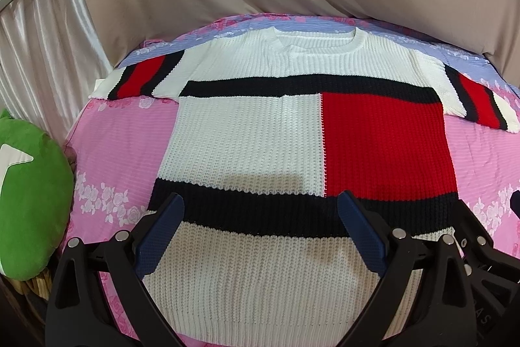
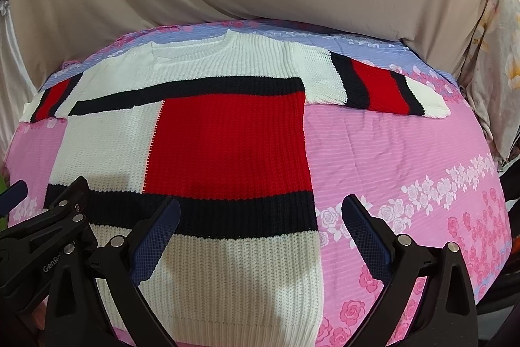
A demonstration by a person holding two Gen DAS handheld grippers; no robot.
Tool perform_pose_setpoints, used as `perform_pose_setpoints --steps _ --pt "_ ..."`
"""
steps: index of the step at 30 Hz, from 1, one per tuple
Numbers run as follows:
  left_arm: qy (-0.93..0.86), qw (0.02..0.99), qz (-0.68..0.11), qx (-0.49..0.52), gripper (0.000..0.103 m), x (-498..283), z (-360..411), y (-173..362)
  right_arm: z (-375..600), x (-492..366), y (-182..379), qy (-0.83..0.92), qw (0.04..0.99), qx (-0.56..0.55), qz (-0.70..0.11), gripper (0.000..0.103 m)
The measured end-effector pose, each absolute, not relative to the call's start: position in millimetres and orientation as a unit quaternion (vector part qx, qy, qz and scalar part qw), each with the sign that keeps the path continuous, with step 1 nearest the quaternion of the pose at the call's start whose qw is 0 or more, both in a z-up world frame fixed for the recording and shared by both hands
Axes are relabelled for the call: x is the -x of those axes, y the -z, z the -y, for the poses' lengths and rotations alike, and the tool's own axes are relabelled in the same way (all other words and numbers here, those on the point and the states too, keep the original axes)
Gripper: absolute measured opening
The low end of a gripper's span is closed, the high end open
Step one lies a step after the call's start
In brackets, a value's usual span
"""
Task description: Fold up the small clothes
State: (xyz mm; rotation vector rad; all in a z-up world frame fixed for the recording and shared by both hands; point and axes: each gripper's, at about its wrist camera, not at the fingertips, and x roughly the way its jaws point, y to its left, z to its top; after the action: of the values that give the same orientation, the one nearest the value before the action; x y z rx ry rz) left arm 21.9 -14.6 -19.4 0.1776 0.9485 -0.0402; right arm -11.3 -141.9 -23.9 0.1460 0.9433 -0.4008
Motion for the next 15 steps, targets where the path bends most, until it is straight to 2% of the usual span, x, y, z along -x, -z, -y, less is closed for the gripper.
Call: perform_pose_setpoints --steps 7,15 --pt "0.019 0.889 -0.455 -0.052 0.094 -31 7 14 176 4 40 0.177 0.862 -0.122 -0.459 0.098" --pt "-0.01 0.887 -0.459 -0.048 0.094 -53 -3 15 398 -2 57 0.296 0.82 -0.266 -0.41 0.097"
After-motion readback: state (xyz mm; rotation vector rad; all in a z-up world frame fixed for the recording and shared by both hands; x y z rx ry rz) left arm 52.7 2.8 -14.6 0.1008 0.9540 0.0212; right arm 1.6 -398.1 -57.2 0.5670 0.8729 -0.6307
